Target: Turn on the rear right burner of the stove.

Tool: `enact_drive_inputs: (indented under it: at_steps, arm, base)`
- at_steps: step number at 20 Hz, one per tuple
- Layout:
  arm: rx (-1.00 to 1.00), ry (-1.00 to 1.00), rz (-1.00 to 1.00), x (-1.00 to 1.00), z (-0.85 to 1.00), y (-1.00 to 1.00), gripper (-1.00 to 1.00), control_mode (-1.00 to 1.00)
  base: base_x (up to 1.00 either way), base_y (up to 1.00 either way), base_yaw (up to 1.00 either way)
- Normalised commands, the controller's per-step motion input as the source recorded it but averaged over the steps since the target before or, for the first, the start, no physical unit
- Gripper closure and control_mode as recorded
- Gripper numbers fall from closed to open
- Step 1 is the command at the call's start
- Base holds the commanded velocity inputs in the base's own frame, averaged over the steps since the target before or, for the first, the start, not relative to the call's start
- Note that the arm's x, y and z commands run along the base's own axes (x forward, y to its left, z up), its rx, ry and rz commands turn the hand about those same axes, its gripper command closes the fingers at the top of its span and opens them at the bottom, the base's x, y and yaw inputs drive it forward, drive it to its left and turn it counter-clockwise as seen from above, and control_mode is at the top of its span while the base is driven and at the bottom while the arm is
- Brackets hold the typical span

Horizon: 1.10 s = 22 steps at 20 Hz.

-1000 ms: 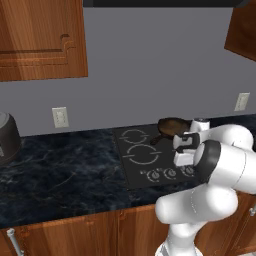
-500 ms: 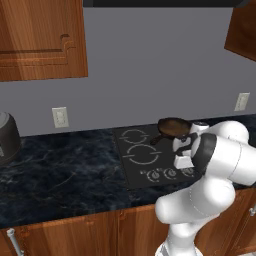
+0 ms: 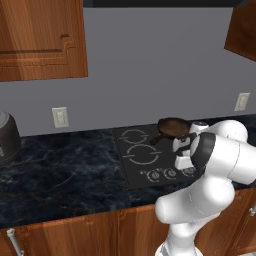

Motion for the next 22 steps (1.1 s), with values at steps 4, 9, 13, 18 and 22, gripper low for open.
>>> enact_drive_inputs:
  at_steps: [4, 9, 13, 18, 22]
  arm:
    - [0.00, 0.00, 0.54, 0.00, -0.16, 0.01, 1.00, -1.00]
    - [0.00, 0.00, 0.61, 0.00, -0.14, 0.00, 1.00, -1.00]
    - [0.02, -0.02, 0.65, 0.00, -0.22, 0.00, 1.00, -1.00]
    - [0.03, -0.11, 0.51, 0.00, -0.19, 0.00, 1.00, -1.00]
    - [0.01, -0.09, 0.30, 0.00, -0.14, 0.00, 1.00, -1.00]
  base:
    - [0.00, 0.00, 0.00]
    - [0.00, 0.00, 0.00]
    - [0.00, 0.00, 0.00]
    - [0.00, 0.00, 0.00]
    - [0.00, 0.00, 0.00]
